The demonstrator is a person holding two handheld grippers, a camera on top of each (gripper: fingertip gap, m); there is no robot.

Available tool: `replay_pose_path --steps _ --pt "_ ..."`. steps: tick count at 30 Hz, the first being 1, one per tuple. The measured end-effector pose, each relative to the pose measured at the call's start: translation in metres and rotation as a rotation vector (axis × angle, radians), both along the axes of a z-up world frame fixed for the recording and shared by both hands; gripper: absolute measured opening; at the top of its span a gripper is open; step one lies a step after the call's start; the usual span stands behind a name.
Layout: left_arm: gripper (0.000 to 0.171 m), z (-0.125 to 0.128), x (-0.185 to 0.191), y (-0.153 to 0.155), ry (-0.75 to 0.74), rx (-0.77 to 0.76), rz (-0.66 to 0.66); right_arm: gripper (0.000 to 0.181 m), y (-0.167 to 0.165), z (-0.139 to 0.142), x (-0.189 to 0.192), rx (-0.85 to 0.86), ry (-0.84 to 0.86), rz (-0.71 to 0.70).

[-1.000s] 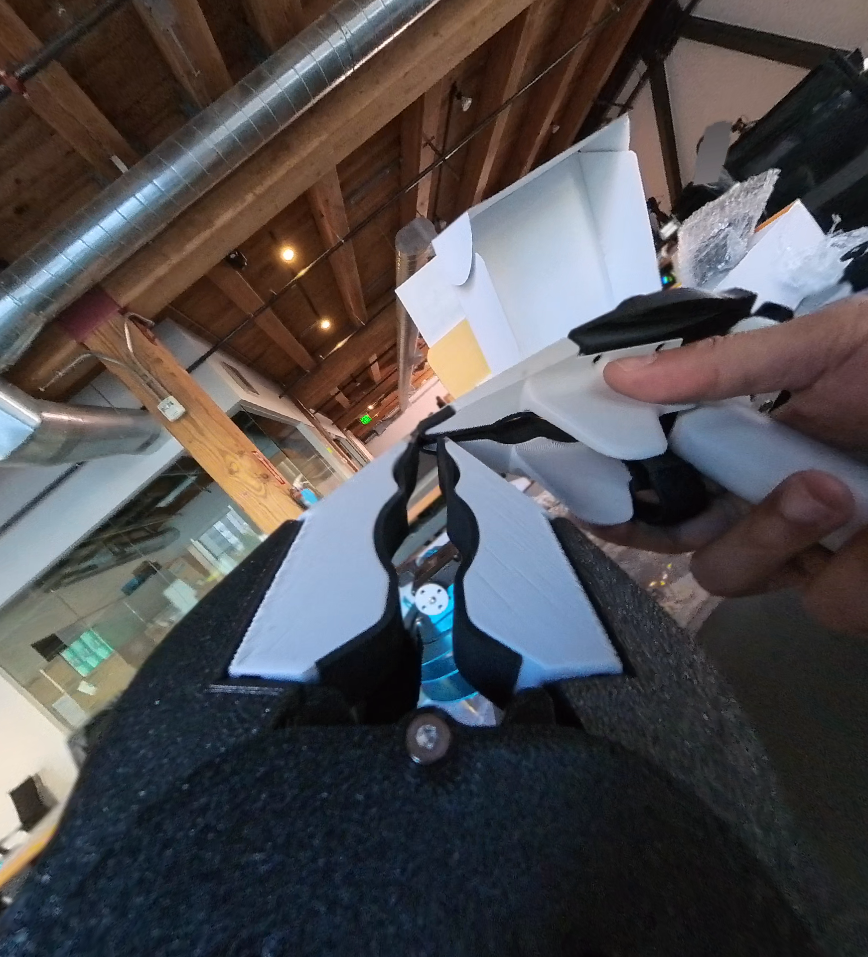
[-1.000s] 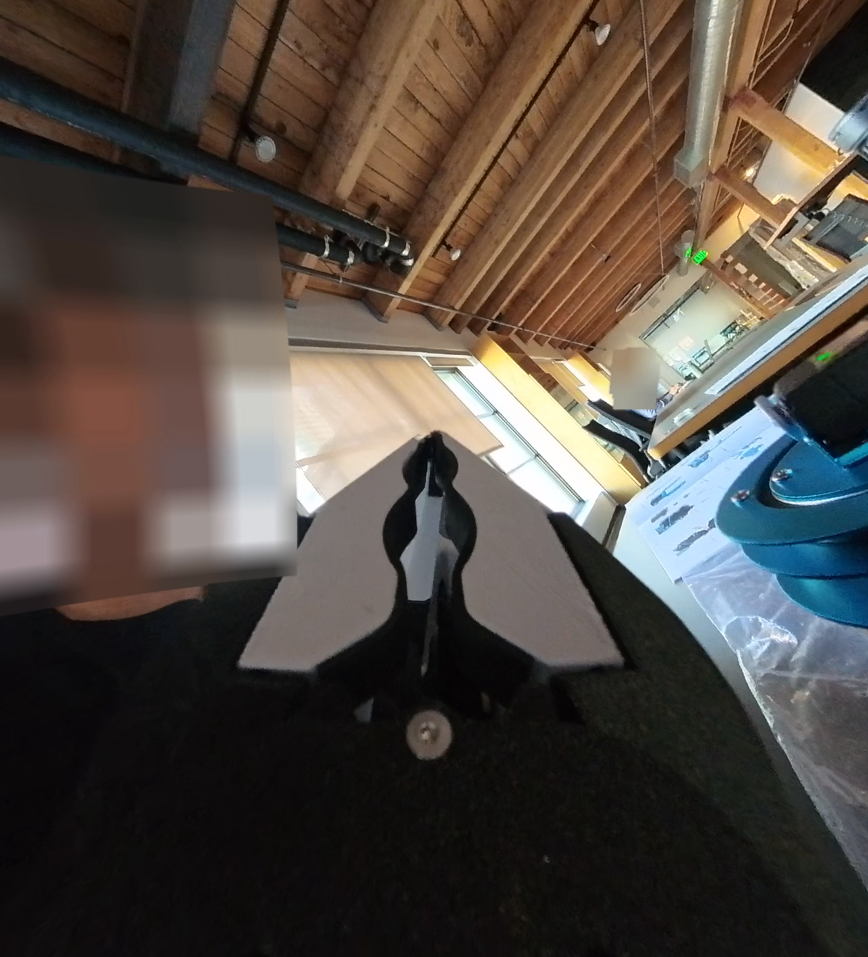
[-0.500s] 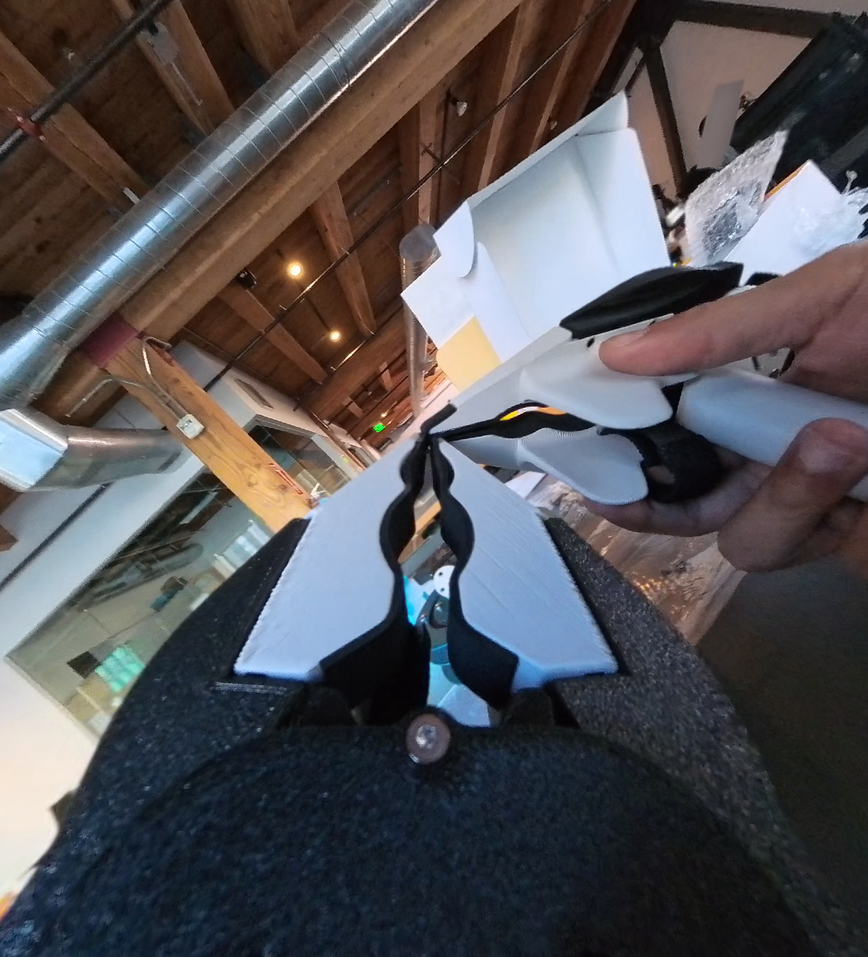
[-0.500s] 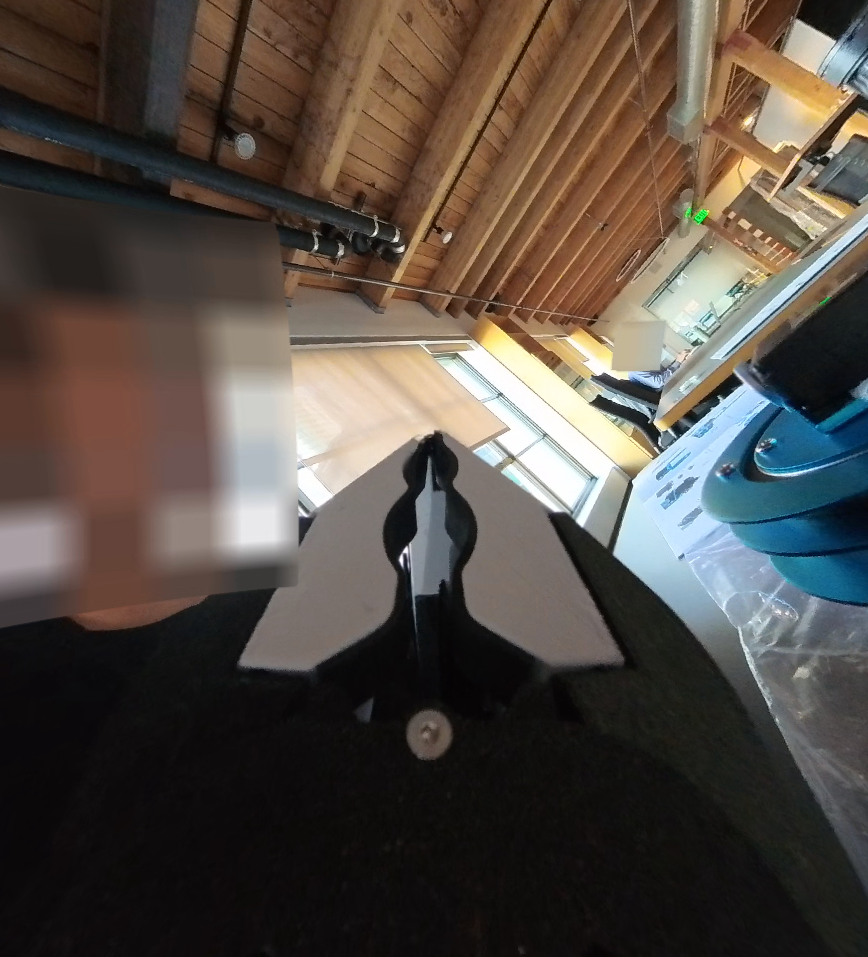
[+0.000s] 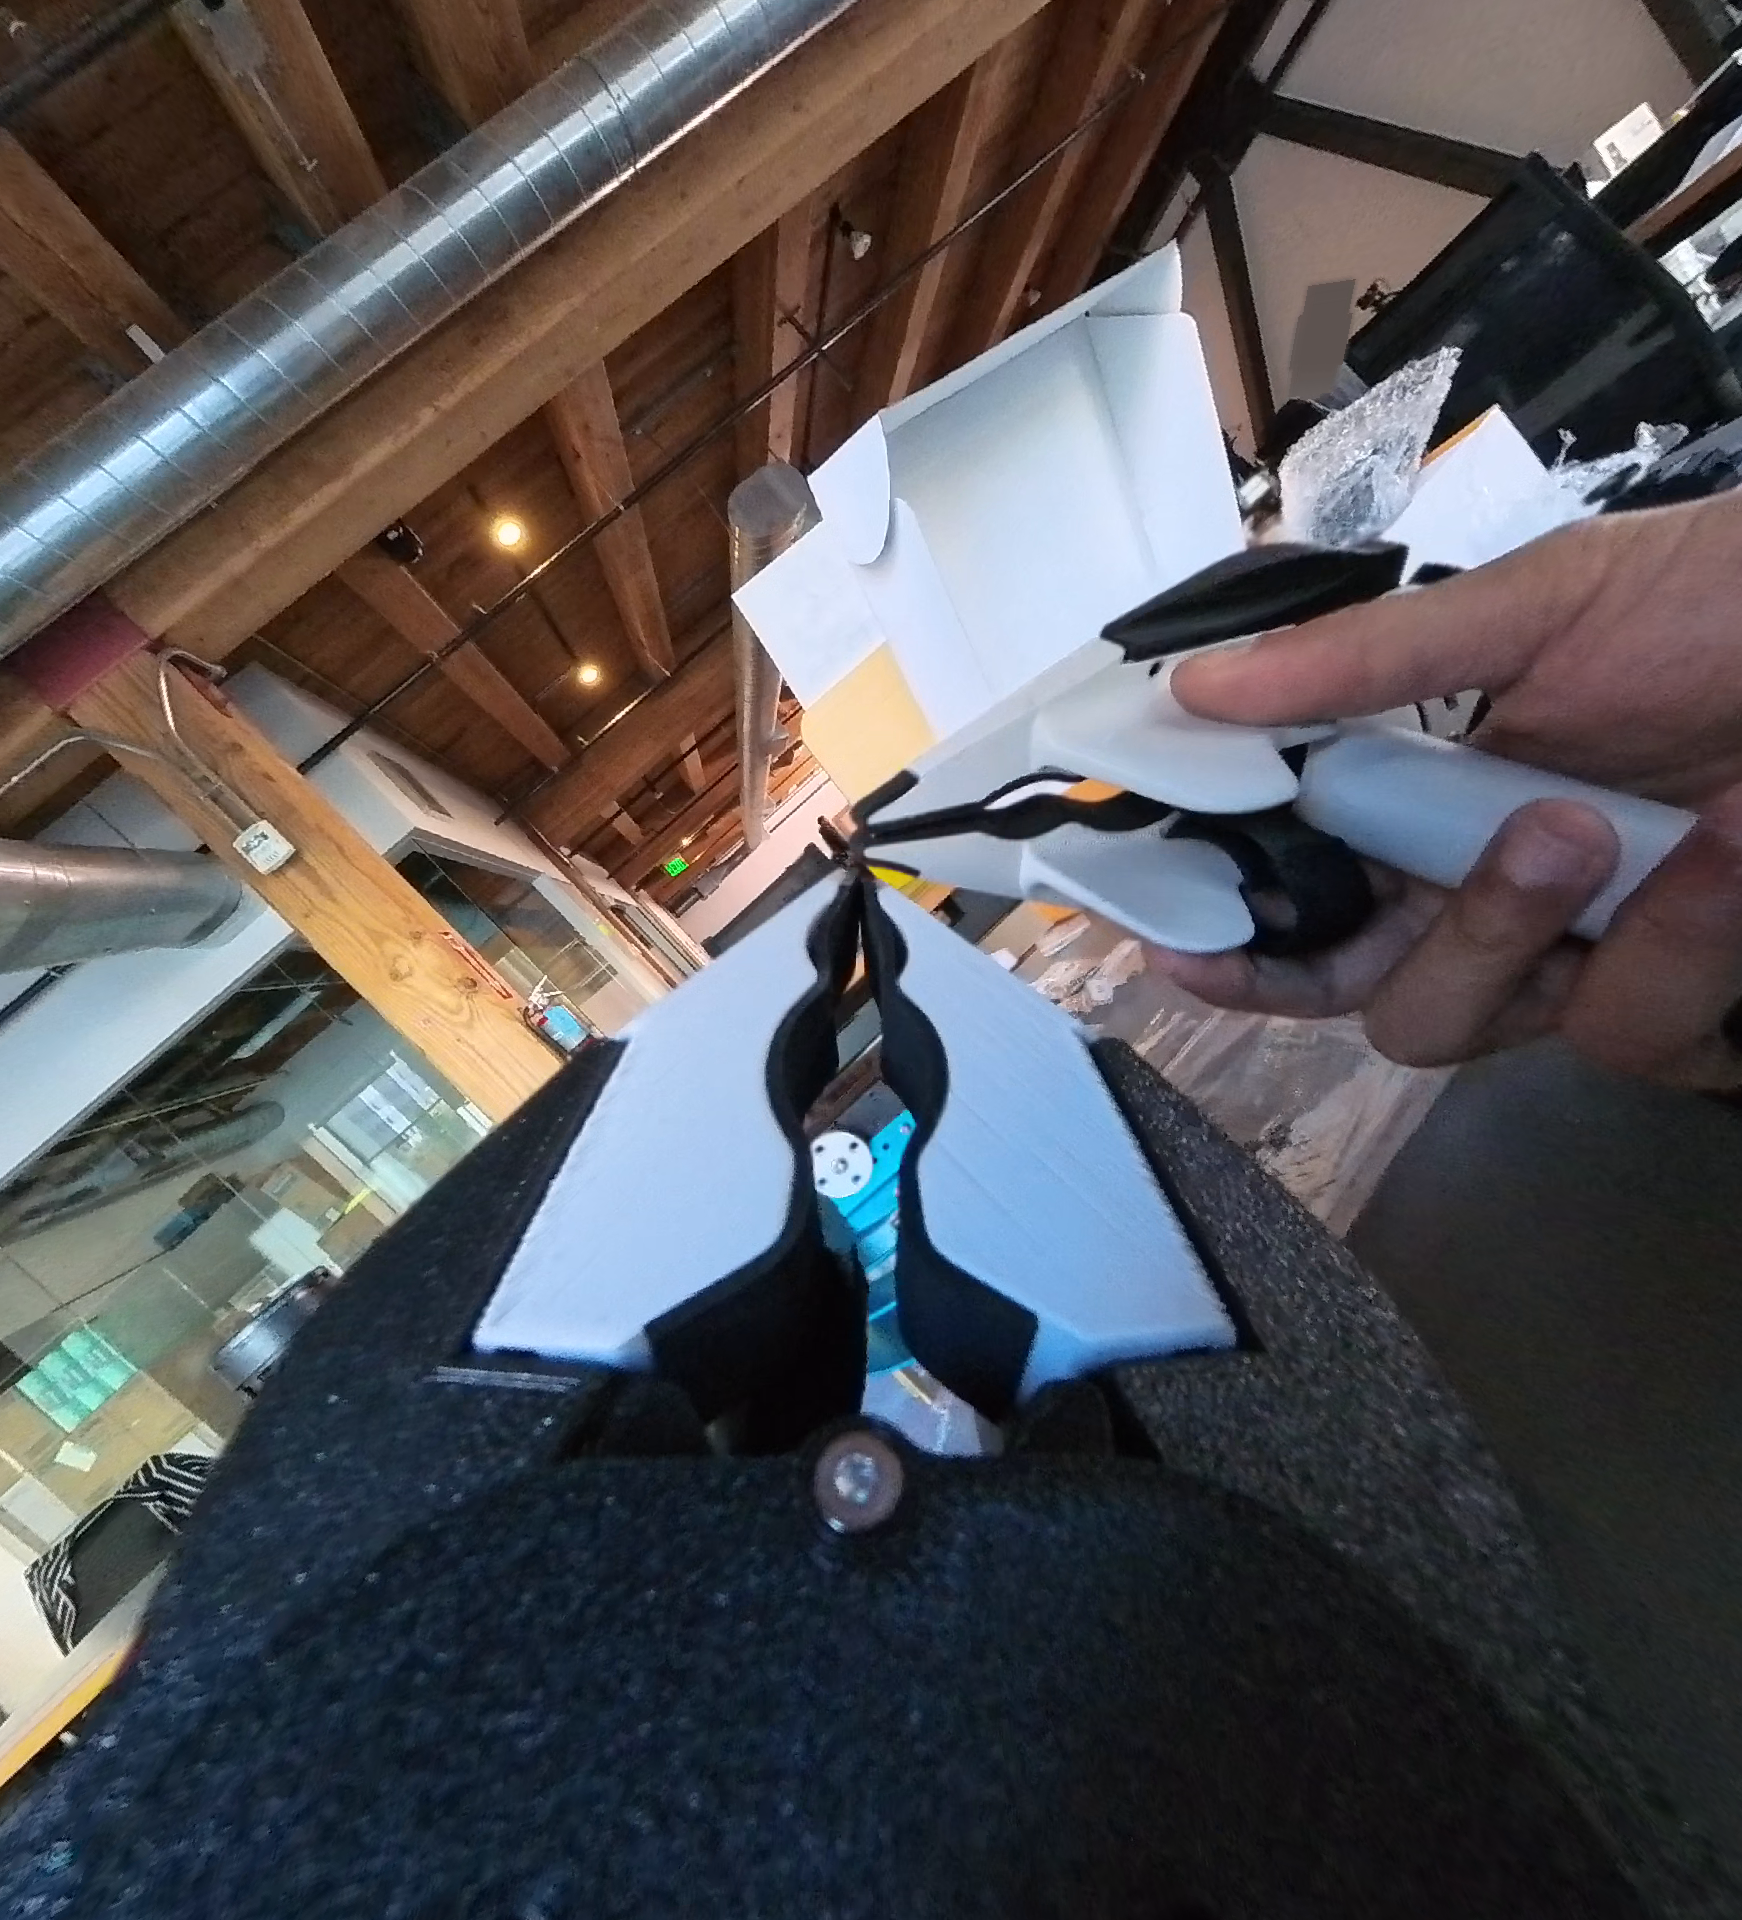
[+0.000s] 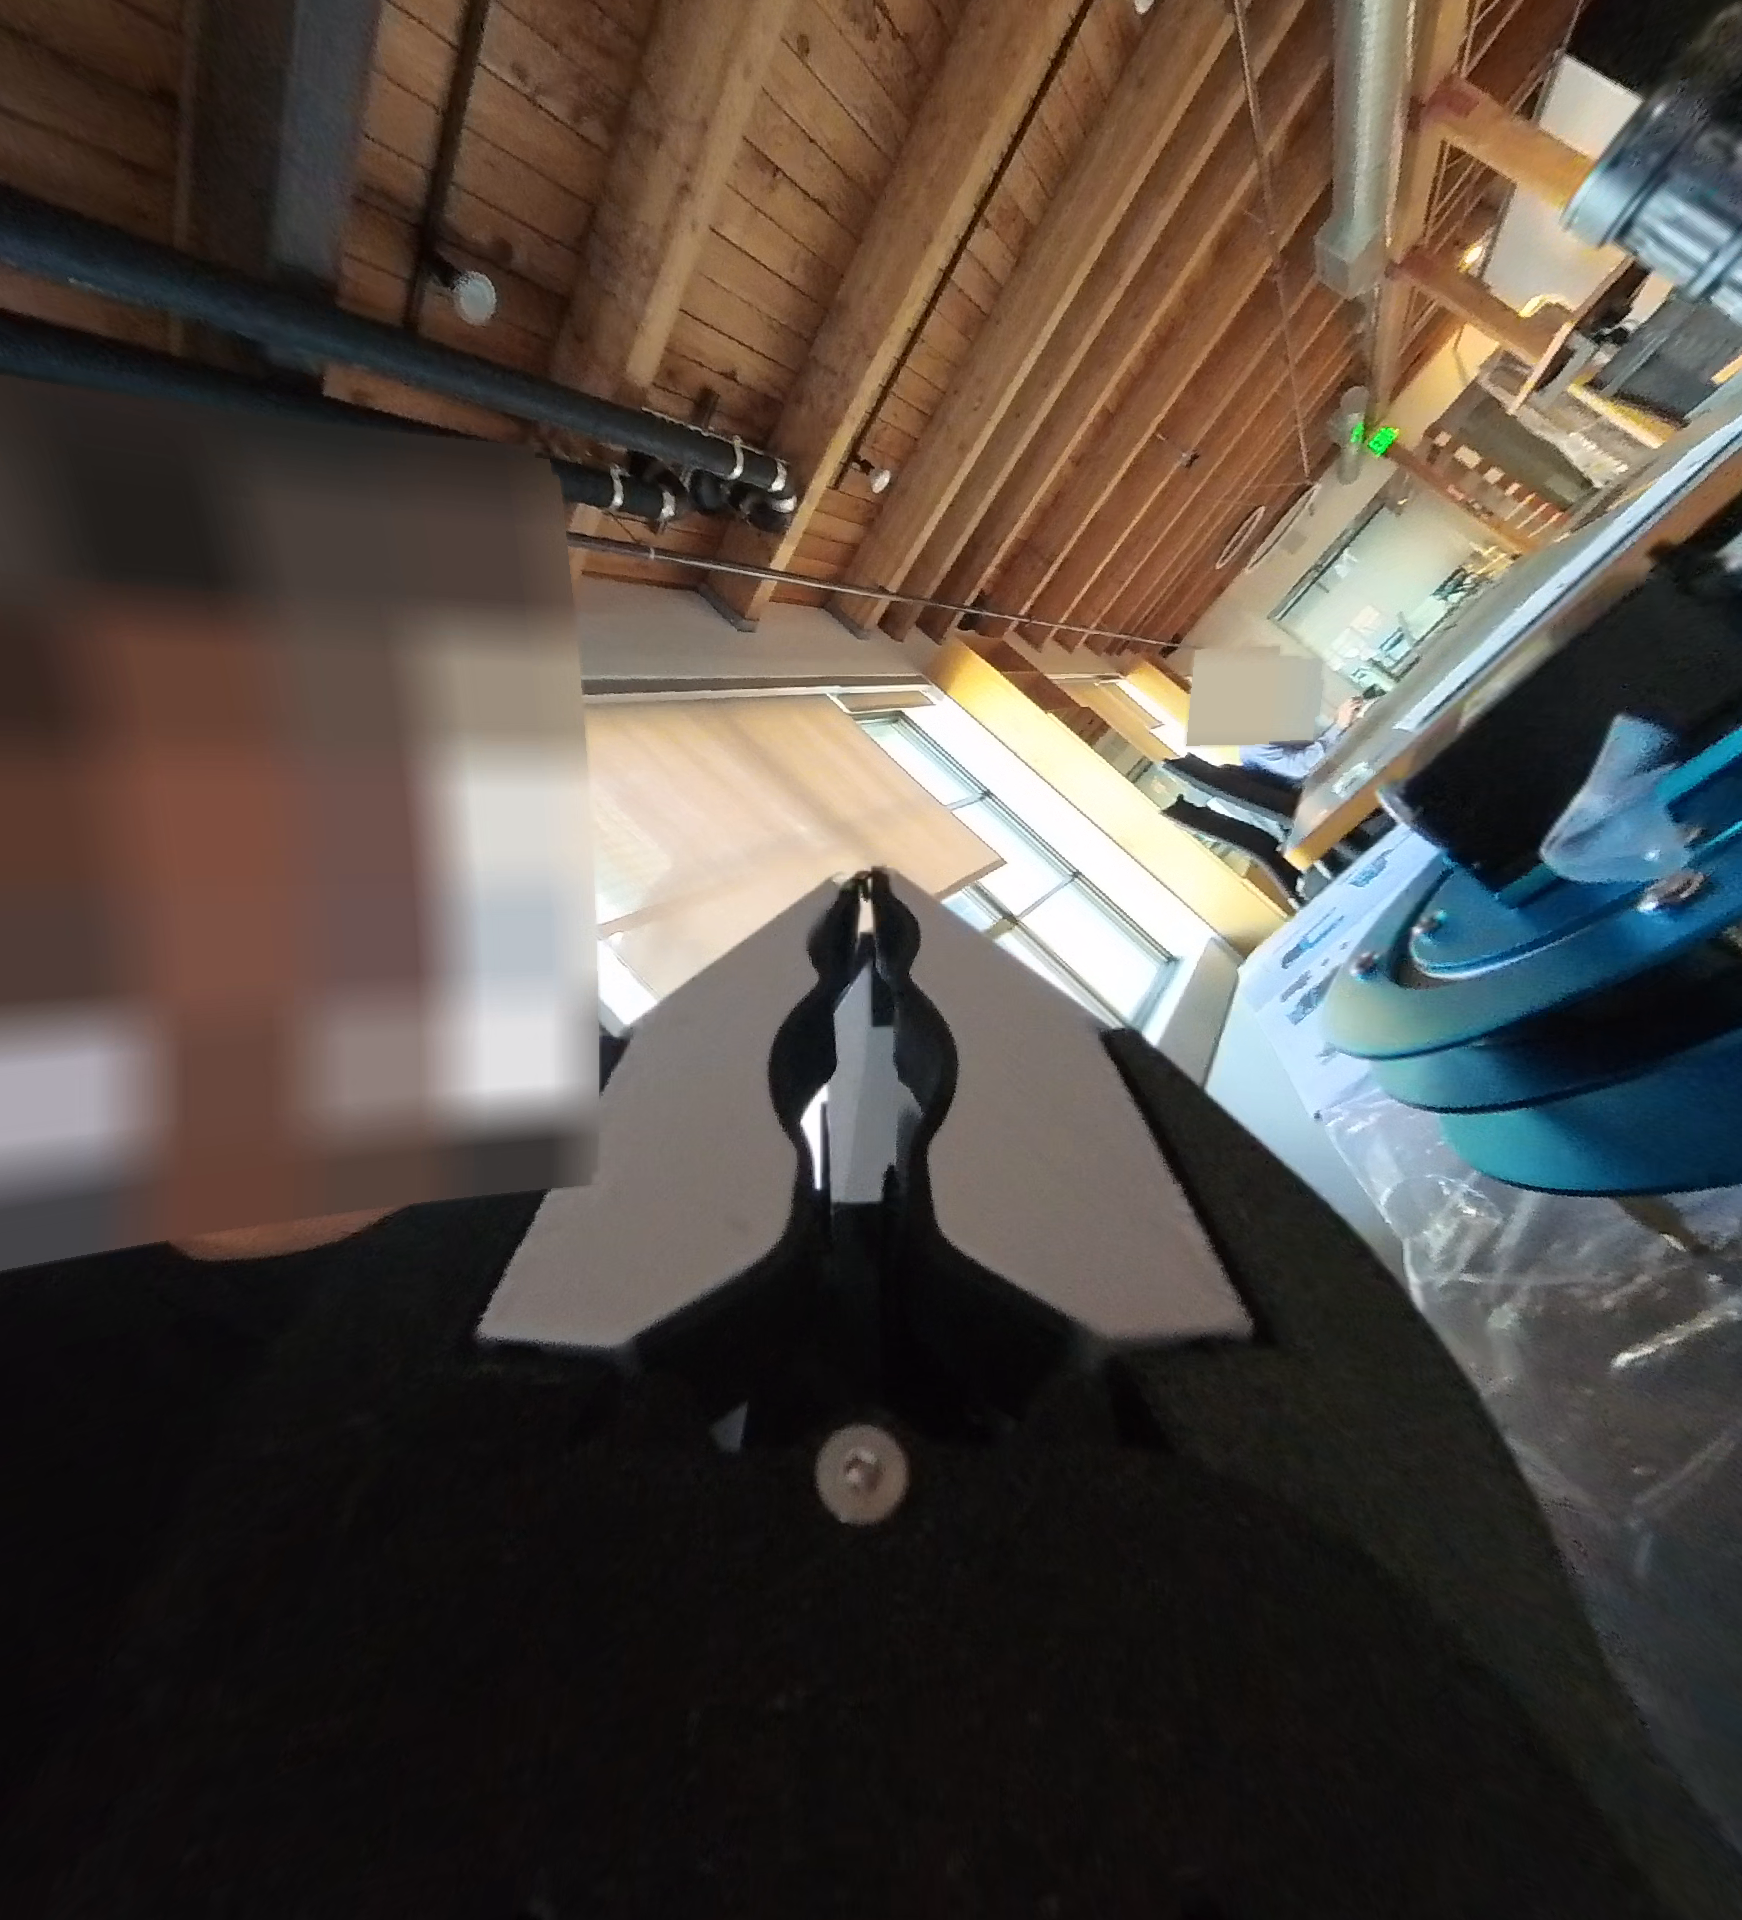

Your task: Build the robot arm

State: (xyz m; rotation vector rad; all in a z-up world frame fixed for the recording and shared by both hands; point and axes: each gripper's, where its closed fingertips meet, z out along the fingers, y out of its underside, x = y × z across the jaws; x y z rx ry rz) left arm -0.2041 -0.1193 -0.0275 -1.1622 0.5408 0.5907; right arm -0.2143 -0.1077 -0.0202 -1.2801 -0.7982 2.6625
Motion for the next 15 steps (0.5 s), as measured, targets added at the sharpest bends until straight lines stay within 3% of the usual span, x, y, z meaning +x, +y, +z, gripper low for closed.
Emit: replay_pose_path --steps 1,6,10,12,15 --pt "0.000 0.000 0.000 0.000 -0.001 -0.001 -0.001 0.001 0.001 -0.001 0.000 0.021 -0.010 -0.006" --pt "0.000 -0.007 -0.008 0.009 -0.003 -0.031 0.054 0.000 0.002 0.001 0.005 0.114 -0.020 -0.053" --pt "0.026 -0.006 -0.006 0.007 0.051 0.010 0.078 0.001 -0.003 -0.008 0.006 0.448 -0.113 -0.135" --pt "0.028 -0.011 -0.004 0.008 0.055 -0.012 0.069 0.002 -0.002 -0.013 0.007 0.610 -0.172 -0.160" --pt "0.022 -0.020 -0.007 0.011 0.059 -0.063 0.070 0.002 0.027 -0.026 0.012 0.780 -0.303 -0.282"
